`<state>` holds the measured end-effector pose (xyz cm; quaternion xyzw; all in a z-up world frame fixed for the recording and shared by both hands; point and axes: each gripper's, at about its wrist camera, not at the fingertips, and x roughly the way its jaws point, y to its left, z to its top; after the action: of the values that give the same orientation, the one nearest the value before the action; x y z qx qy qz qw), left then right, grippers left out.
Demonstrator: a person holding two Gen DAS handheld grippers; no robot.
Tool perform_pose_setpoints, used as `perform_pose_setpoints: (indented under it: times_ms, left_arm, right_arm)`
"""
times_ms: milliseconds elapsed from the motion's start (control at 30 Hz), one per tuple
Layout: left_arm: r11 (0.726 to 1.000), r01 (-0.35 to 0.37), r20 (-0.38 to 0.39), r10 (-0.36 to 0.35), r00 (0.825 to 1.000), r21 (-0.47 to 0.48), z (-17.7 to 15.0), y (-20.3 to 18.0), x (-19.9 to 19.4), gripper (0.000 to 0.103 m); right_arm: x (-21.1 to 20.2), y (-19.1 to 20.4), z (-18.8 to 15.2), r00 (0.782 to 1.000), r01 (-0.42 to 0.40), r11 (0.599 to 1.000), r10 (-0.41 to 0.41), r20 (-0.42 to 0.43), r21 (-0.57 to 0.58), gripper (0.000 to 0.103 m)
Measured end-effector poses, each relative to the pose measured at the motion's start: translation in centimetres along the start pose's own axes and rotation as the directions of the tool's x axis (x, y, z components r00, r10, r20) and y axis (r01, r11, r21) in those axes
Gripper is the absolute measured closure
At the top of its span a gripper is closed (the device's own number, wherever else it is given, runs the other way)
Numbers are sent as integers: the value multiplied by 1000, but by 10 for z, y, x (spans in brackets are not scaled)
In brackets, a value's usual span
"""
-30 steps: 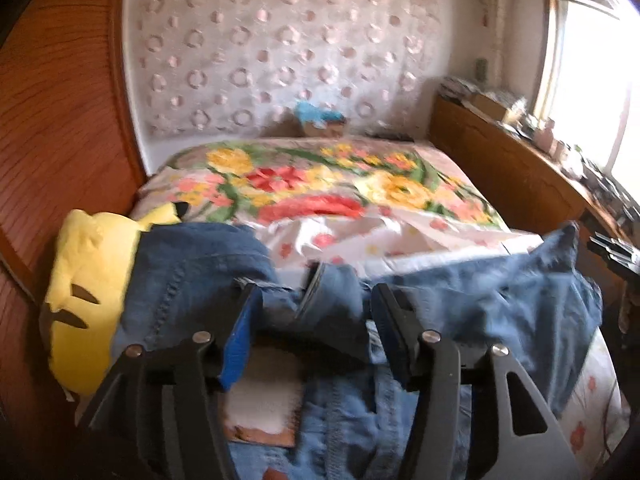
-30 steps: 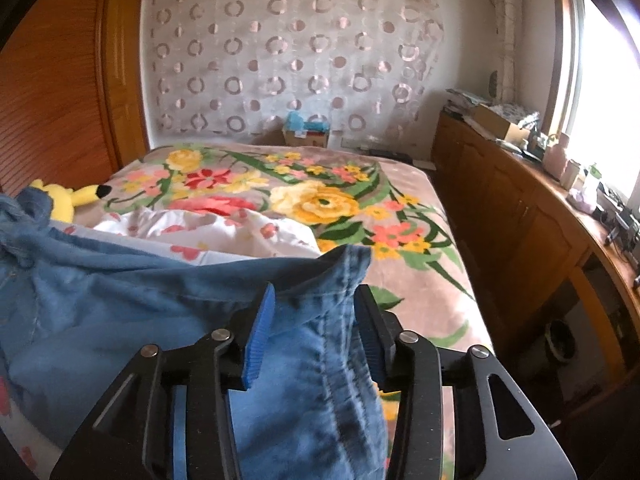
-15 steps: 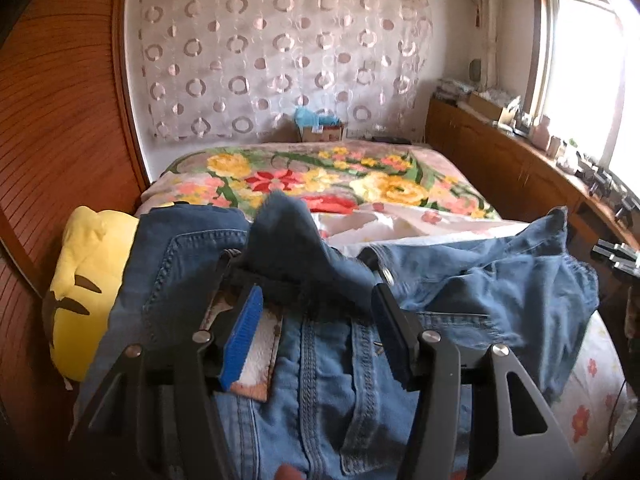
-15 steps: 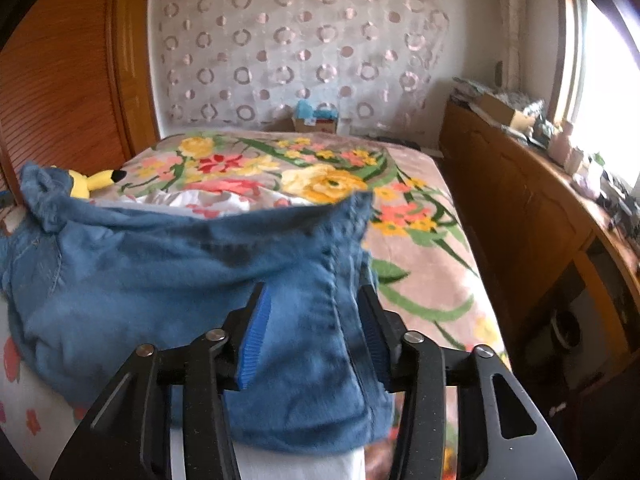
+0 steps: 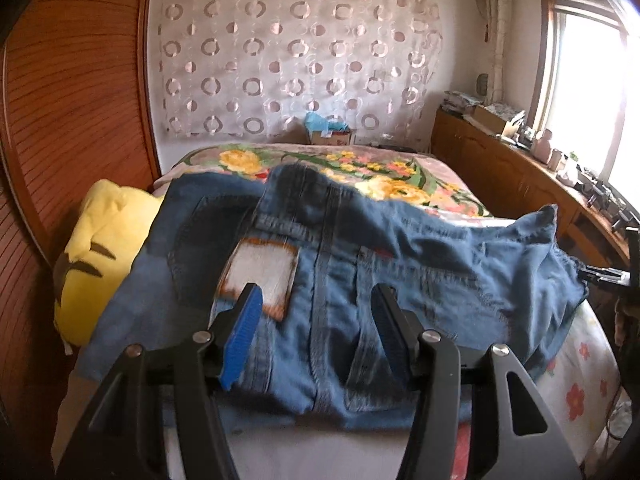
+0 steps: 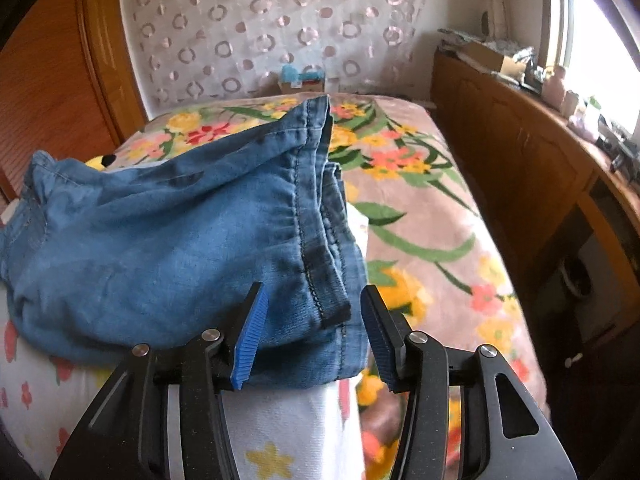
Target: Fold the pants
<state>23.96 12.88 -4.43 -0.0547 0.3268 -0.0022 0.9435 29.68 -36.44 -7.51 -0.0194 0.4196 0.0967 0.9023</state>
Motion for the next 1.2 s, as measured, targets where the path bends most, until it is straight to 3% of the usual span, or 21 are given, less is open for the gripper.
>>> perform_pose_setpoints:
  times_ms: [133,167,200,233,333,533,567,600,633,700,967,1200]
  left_arm:
    - [1000,-20,-22,20,1000,-14,-12,3,1,47]
    - [999,-30,-24,29,999,-14,-14,4,1,47]
    - [999,-42,-22,41,999,-12,-17,4,1,47]
    - [999,-51,-18,50,999,-10,-18,4,0,47]
    - [996,-90,3,90,996,10,-24,2,-2,47]
    - [993,-106,-9,107,994,57,-32,1,0,47]
    - [994,-95,-13,96,995,54,-33,1,1,47]
    - [995,-89,-16,90,996,51,-33,1,1,47]
    - [995,-85,-19,86,996,49,-34,1,1,47]
    - [996,-83,-25,84,996,45,-35,0,3,47]
    - [993,-114,-45,116,992,44,-42,-2,11,47]
    - [991,-123,-61,126,990,47,-46,-1,16,47]
  right_arm:
    - [3,-1,2,1000,-31,999,31,-4,25,57]
    - [2,0,3,999,-42,999,42,-1,24,65]
    - [1,0,4,999,-44,999,44,3,20,95]
    - [-3,2,5,999,-33,999,33,18,12,99]
    - [-31,-1,8,993,1,1000,-4,116,30,100]
    - [-32,-7,-2,998,14,998,-18,66,57,100]
    - [-30,-7,-7,998,17,998,-21,56,65,99]
    - [-29,-7,-8,998,23,997,-26,51,72,88]
    - [-28,-8,-11,998,32,996,-36,46,83,66]
    - [-25,-10,-16,999,30,993,-35,41,116,38]
    - [-6,-15,-26,998,-38,980,46,-35,197,36]
    - [-3,-22,-31,990,-111,958,129,-52,264,33]
